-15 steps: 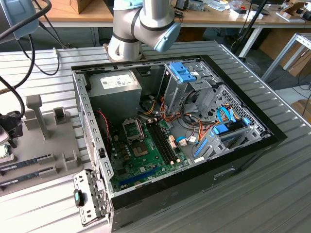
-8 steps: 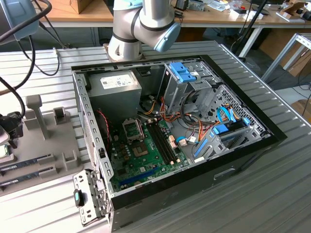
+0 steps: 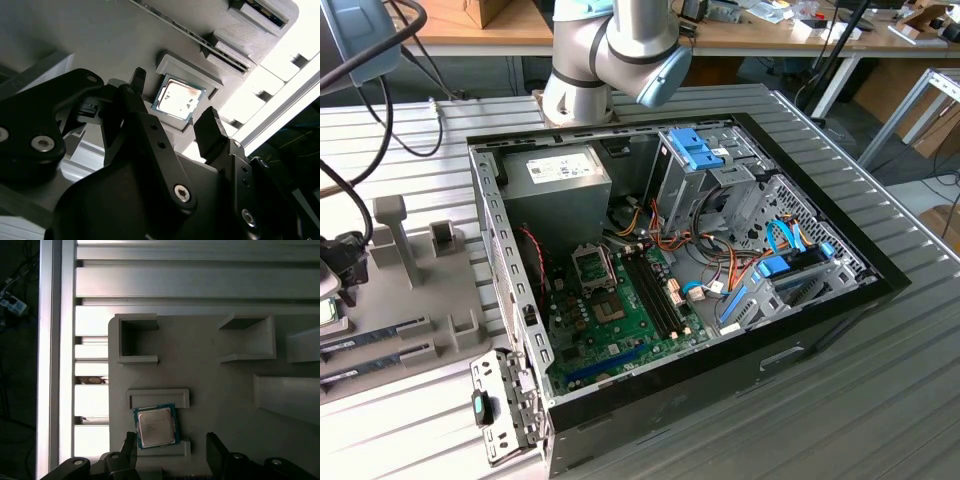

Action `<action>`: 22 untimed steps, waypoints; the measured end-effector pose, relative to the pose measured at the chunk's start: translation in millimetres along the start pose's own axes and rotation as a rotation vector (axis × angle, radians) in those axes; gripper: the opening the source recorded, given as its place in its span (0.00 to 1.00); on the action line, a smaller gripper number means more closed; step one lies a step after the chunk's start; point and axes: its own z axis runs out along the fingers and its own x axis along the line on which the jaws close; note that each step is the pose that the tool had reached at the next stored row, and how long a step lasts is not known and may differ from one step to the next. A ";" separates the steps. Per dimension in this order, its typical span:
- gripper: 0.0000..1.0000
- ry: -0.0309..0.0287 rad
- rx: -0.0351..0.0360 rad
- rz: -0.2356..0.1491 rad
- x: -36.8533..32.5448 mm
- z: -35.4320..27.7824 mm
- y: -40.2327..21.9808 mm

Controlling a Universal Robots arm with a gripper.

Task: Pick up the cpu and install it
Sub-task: 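Pick up the cpu and move it towards the insertion slot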

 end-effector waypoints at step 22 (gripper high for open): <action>0.66 0.0002 0.0005 -0.002 0.2 5.6 -0.2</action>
